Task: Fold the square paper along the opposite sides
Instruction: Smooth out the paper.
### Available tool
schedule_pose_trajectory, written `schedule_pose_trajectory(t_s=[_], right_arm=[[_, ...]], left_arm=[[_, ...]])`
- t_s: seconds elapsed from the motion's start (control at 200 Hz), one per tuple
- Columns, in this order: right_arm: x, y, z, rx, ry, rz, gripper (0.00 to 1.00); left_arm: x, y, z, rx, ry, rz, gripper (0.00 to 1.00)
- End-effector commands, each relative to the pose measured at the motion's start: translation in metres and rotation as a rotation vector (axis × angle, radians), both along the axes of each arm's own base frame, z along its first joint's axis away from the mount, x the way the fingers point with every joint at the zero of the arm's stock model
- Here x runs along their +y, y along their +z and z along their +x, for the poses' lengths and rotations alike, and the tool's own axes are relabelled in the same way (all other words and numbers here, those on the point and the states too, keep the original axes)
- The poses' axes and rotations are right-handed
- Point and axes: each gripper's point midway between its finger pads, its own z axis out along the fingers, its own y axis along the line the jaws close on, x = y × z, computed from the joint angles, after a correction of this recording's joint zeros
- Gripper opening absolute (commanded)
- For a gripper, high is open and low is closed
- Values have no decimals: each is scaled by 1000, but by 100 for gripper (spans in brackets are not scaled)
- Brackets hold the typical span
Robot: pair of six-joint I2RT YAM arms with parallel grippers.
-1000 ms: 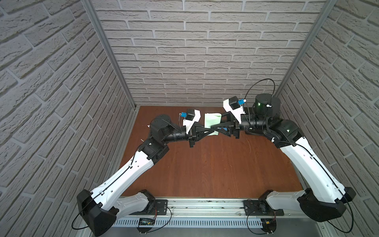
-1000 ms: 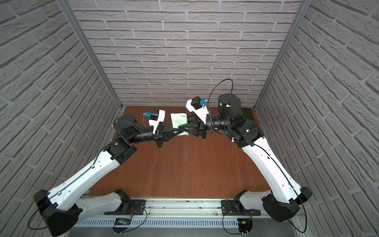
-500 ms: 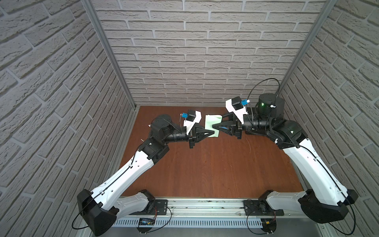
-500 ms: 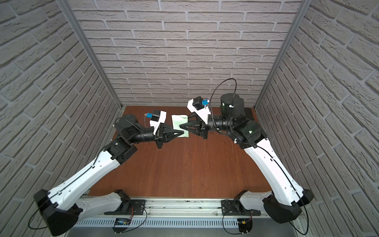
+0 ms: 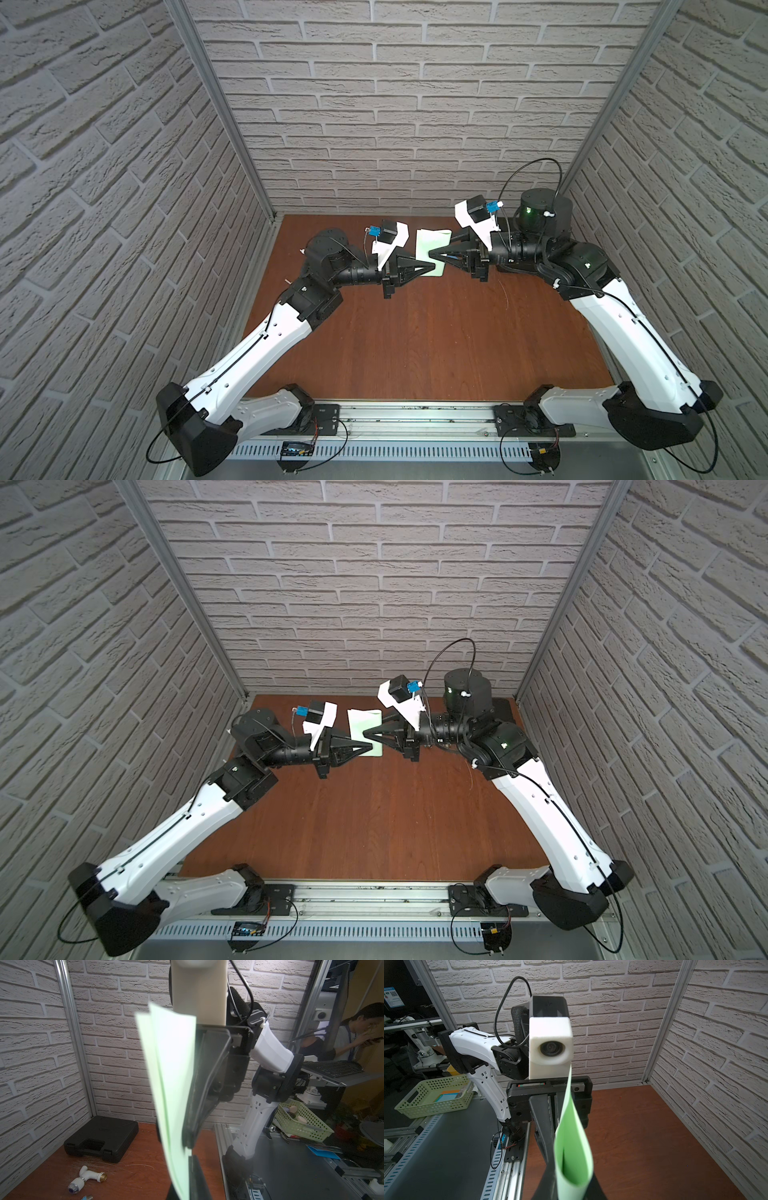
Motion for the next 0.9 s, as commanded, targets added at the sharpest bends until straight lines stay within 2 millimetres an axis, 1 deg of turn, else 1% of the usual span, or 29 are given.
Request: schedule_pose_trajectory(t_s=[0.0,0.11,0.195,0.27,0.405,0.53,0.65,0.785,0.895], right_arm=[[5,13,-5,-28,28,34,12],[6,12,-5,-23,32,34,8],[6,12,-5,-24,32,34,7],[6,12,-5,-23,34,35,7],[6,10,-4,-23,29,29,9],[7,9,-4,-21,28,27,11],[7,10,-4,-23,30,29,12],[7,10,-4,-19,31,31,12],[7,11,-5,-17,36,34,13]], left_arm=[[1,15,-2,-58,-12,-20,4],[1,14,-1,-55,-12,-18,4],[0,12,-1,-54,-10,-14,4],[1,12,1,-53,-5,-10,7],[3,14,0,-64,8,-12,28],[9,21,-1,-84,21,-19,38],[12,27,-2,-103,32,-28,40],[10,28,1,-103,30,-32,41],[6,26,5,-90,15,-36,35]])
